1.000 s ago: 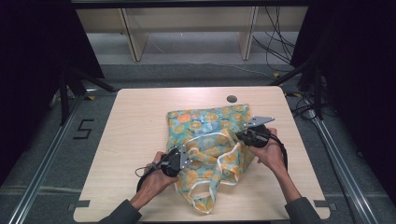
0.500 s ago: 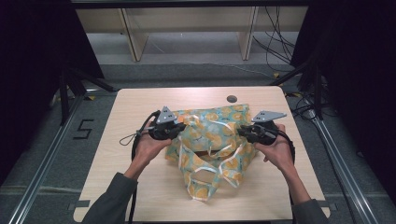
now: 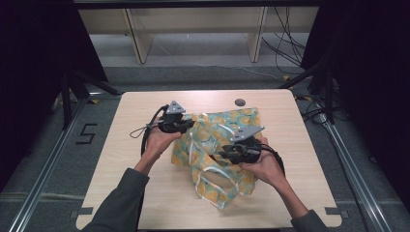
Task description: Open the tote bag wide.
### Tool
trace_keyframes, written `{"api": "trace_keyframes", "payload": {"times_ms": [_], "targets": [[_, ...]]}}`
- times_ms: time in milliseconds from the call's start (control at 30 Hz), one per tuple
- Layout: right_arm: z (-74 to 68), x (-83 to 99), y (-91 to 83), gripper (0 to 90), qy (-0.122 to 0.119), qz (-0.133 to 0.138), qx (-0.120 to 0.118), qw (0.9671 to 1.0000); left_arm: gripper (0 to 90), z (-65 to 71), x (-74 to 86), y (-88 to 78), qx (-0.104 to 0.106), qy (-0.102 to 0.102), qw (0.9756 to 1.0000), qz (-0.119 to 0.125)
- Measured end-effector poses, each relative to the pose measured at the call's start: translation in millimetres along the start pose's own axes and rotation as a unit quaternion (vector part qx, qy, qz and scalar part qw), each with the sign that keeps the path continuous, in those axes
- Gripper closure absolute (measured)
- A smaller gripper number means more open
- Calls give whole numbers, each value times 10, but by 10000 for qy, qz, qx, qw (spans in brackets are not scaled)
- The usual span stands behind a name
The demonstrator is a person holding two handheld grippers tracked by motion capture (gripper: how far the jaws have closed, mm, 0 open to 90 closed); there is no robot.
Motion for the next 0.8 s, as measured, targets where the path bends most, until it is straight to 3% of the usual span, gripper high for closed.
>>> {"api": "trace_keyframes", "payload": {"times_ms": [133, 267, 300, 333, 367, 433, 467, 533, 633, 667, 733, 767, 800], "targets": [[7, 115, 207, 670, 125, -303, -166, 9993, 890, 0, -2, -2, 59, -87, 9999, -2], [-13, 158, 245, 900, -211, -559, -249, 9979, 888, -21, 14, -11, 81, -104, 9999, -3], [-5, 147, 240, 900, -270, -510, -153, 9982, 888, -21, 23, -17, 83, -114, 9999, -7], [-9, 130, 215, 900, -181, -519, -110, 9984, 888, -25, 35, -24, 92, -110, 9999, -3], [4, 91, 186, 900, -206, -437, -165, 9987, 888, -29, 50, -30, 117, -162, 9998, -10], [72, -22, 96, 900, -268, -149, -61, 9995, 888, -47, 72, -36, 87, -120, 9999, -16], [117, -72, 54, 900, -243, -55, 25, 9997, 888, -46, 88, -32, 116, -185, 9998, -24], [240, -167, -27, 900, -196, 143, 57, 9997, 886, -58, 122, -28, 92, -79, 9999, -115], [534, -326, -157, 900, 191, 519, 389, 9977, 883, -53, 192, 10, 104, -102, 9997, -214], [653, -363, -180, 900, 206, 554, 514, 9969, 882, -41, 225, 32, 118, -74, 9996, -264], [853, -391, -139, 900, 300, 533, 879, 9942, 878, 28, 312, 85, 219, 47, 9989, -420], [935, -377, -111, 900, 385, 321, 1012, 9936, 870, 61, 360, 109, 241, 130, 9984, -500], [1051, -352, -55, 900, 305, 219, 1216, 9919, 864, 82, 389, 122, 214, 195, 9981, -542]]}}
Point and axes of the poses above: each handheld gripper's, and its own axes: y roughly forward along the jaws, x roughly out of its underside, z roughly to its right, the point moved 4 cm from there along y, roughly forward along the jaws, and after that the axes turned 7 degrees about z, right-handed, at the moved point
